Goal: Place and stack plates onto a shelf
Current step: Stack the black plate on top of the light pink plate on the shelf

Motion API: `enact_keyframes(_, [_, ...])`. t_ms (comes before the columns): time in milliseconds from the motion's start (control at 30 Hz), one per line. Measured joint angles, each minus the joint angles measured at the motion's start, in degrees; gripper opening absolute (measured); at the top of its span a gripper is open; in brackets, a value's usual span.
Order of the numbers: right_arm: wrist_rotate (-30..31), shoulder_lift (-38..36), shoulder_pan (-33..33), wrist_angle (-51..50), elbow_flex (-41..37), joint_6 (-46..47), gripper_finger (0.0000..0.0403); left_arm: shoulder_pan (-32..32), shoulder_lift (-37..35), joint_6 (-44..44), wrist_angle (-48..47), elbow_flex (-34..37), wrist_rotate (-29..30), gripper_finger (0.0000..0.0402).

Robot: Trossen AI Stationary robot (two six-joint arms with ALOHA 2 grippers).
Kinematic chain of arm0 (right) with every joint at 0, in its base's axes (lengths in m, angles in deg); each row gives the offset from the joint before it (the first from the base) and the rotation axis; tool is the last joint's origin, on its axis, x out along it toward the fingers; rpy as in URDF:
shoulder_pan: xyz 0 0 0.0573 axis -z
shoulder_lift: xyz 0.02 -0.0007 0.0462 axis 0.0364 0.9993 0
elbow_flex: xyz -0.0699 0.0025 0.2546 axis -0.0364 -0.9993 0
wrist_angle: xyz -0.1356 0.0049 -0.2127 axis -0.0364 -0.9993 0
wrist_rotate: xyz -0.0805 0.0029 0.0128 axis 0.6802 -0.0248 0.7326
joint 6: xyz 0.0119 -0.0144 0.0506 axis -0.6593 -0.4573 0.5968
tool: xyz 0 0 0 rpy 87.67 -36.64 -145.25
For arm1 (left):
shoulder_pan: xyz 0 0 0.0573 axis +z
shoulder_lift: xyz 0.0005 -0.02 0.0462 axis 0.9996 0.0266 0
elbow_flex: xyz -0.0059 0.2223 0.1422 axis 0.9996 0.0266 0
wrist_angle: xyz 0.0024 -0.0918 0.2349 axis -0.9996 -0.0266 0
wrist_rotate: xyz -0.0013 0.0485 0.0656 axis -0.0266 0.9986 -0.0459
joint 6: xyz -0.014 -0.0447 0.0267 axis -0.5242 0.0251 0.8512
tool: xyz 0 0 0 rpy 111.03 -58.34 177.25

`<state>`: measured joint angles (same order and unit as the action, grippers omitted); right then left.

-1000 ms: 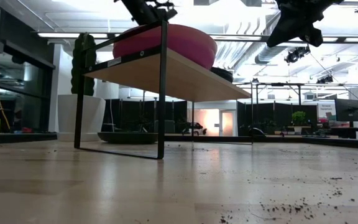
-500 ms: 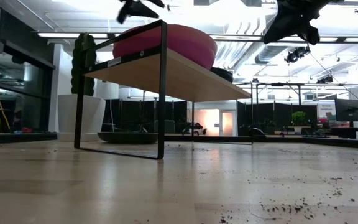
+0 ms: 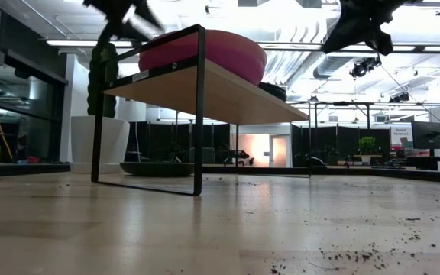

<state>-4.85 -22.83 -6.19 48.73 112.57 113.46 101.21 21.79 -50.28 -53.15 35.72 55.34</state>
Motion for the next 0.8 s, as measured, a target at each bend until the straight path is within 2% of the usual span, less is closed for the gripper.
enact_keyframes(133, [0.0, 0.0, 0.0, 0.0, 0.0, 1.2, 0.0, 0.4, 2.0, -8.0, -15.1, 0.0, 4.7, 0.0158])
enact_keyframes(267, [0.0, 0.0, 0.0, 0.0, 0.0, 1.1, 0.0, 2.5, 5.9, -18.8, -29.8, 0.1, 6.4, 0.0158])
enact_keyframes(367, [0.0, 0.0, 0.0, 0.0, 0.0, 1.1, 0.0, 4.1, 9.2, -26.9, -35.6, 0.1, 6.8, 0.0158])
enact_keyframes(433, [-0.1, 0.0, 0.0, 0.0, 0.0, 1.3, 0.0, 4.7, 11.3, -30.4, -35.5, 0.3, 6.8, 0.0158])
enact_keyframes(633, [-0.1, 0.0, 0.0, 0.0, 0.0, 1.3, 0.0, 5.8, 16.1, -33.7, -24.0, 5.1, 4.2, 0.0158])
enact_keyframes(800, [-0.1, 0.0, 0.0, 0.0, 0.0, 2.3, 0.0, 6.6, 18.1, -43.3, -21.9, 9.5, 4.2, 0.0158])
